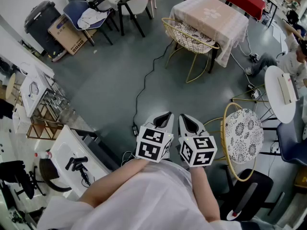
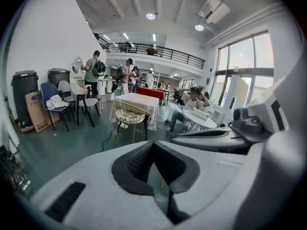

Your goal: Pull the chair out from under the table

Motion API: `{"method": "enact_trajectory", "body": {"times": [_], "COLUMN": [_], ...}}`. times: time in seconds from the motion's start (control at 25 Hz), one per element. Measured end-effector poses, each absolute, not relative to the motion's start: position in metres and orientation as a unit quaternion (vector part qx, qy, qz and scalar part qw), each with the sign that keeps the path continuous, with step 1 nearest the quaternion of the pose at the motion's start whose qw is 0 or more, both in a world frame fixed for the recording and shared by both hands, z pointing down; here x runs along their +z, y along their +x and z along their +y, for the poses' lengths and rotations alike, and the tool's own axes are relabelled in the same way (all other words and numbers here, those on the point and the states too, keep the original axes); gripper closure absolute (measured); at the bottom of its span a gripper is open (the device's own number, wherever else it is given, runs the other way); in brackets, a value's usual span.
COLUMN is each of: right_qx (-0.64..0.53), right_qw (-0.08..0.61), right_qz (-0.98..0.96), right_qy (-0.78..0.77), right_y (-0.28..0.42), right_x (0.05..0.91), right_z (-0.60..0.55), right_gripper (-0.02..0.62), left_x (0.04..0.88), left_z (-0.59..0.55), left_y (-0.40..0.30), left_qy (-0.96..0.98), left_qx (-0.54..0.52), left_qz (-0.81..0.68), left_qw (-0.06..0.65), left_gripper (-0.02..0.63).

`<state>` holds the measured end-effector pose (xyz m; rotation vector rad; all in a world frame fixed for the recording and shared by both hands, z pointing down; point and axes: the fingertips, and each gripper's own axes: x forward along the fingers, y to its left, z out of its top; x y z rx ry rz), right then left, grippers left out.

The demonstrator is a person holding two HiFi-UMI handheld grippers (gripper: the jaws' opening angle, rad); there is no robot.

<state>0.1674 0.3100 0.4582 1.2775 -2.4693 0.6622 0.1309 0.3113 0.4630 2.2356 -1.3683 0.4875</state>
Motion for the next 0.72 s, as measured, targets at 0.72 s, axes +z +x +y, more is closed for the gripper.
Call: {"method": "enact_trajectory", "body": {"times": [0.72], "right_qx": [0.232], "right_qw": [0.156], "right_qz": [-0.855], "right_qy": [0.437], "right_y": [0.152], "right_x": [0.472], "right_z": [0.276], "right_gripper": [0.592], "left_x": [0.476], "left_z": [0.271], "left_y": [0.116], "left_qy": [0.812], "left_qx": [0.174], "left_qz": [-0.498], "left_qw": [0.250], "left_gripper": [0.601]}}
